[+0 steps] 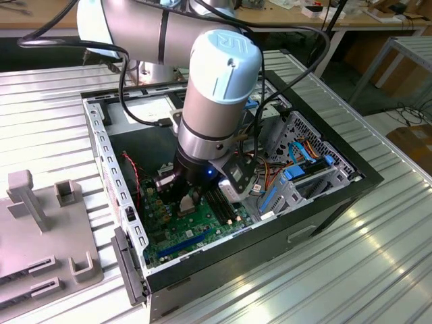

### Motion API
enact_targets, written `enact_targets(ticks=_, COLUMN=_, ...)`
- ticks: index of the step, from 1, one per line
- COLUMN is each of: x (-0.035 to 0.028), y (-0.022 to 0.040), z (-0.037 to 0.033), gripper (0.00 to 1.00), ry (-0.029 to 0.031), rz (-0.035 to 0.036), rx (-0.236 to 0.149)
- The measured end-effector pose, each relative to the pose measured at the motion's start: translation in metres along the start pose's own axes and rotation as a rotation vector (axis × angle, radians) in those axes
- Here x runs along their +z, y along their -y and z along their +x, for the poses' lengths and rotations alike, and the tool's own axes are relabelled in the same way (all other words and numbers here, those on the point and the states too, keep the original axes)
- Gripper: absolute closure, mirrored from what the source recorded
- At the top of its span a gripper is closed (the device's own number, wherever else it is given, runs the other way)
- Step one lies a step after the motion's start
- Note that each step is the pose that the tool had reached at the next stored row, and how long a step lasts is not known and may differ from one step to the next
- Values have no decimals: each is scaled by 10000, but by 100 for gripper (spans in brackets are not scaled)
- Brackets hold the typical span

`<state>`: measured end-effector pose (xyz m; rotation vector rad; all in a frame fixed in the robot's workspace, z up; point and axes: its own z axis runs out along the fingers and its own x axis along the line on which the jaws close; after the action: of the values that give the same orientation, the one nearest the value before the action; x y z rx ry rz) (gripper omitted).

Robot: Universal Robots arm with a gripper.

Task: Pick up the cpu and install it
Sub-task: 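Place the cpu into insertion slot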

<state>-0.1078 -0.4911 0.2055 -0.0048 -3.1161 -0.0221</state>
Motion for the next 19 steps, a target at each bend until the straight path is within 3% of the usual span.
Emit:
enact_targets(ticks=9, x=51, y=1, z=-1, gripper=53, ry=-1, rz=-26, rx=-1)
enact_targets(ticks=19, x=62, y=1, z=-2, gripper=53, ry=-1, rz=-34, rx=-2)
